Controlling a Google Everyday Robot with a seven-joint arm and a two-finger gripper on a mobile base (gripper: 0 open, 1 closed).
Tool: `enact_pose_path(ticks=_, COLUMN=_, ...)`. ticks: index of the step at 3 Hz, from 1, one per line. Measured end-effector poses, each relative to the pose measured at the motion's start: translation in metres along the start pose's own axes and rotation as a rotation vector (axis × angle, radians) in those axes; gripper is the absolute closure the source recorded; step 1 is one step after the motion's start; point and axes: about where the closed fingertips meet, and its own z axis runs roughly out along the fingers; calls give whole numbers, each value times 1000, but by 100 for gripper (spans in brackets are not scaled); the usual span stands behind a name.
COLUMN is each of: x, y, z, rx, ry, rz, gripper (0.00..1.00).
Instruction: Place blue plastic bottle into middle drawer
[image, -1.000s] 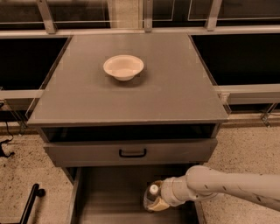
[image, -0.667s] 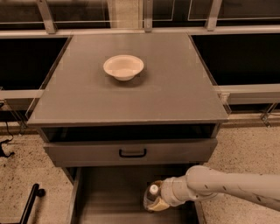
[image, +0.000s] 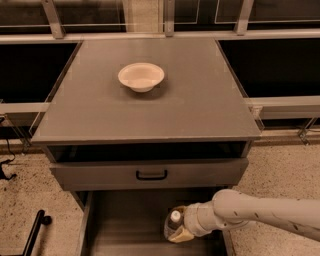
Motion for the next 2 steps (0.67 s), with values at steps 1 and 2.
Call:
enact_pose_path(ticks=1, x=0, y=0, z=0, rx=0, ry=0, rz=0, gripper=0)
enact_pose_path(ticks=2, x=0, y=0, z=0, rx=0, ry=0, rz=0, gripper=0)
